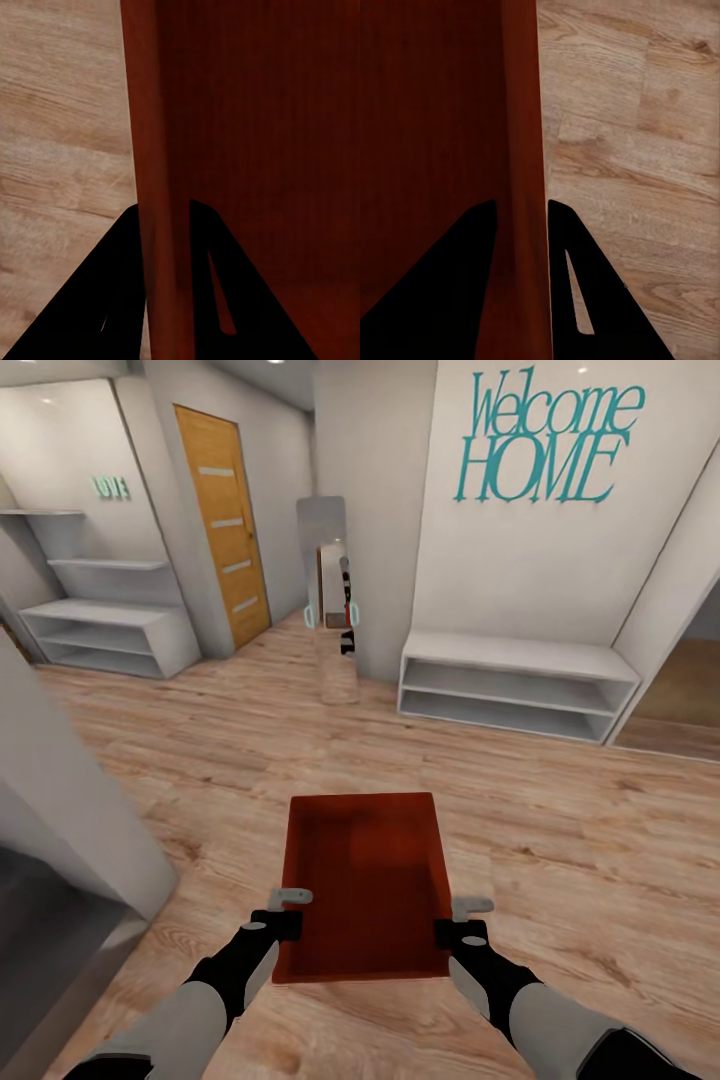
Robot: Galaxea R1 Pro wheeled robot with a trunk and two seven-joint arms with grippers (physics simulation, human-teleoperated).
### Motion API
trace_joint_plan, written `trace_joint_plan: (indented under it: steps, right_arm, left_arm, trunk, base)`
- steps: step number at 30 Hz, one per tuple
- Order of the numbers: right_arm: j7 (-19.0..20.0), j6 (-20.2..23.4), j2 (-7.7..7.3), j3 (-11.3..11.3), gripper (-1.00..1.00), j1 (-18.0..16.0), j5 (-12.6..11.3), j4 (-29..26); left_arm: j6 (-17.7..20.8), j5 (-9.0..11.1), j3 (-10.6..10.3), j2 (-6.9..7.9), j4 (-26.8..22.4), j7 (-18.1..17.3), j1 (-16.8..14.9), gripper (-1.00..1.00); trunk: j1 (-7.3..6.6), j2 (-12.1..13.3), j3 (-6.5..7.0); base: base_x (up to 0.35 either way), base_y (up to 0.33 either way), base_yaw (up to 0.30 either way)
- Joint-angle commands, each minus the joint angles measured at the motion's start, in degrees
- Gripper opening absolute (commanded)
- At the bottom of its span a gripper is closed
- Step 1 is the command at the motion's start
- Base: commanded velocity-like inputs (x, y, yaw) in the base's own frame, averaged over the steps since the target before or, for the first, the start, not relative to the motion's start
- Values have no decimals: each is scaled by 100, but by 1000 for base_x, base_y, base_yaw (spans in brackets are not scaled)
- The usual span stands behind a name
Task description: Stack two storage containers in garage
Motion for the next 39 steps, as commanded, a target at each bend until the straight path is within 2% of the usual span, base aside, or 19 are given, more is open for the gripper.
trace_joint_plan:
  steps: [1, 27, 39]
  right_arm:
    - [-73, -21, 2, -50, -100, -10, 70, -8]
    - [-73, -17, 2, -50, -100, -10, 70, -11]
    - [-73, -22, 1, -54, -100, -10, 70, -11]
  left_arm:
    - [36, 11, -112, -7, 12, 43, 5, -100]
    - [36, 11, -112, -7, 11, 43, 5, -100]
    - [36, 11, -112, -7, 11, 43, 5, -100]
  trunk:
    - [4, -5, -6]
    - [4, -5, -6]
    - [4, -5, -6]
  base:
    - [323, 0, 0]
    - [323, 0, 0]
    - [323, 0, 226]
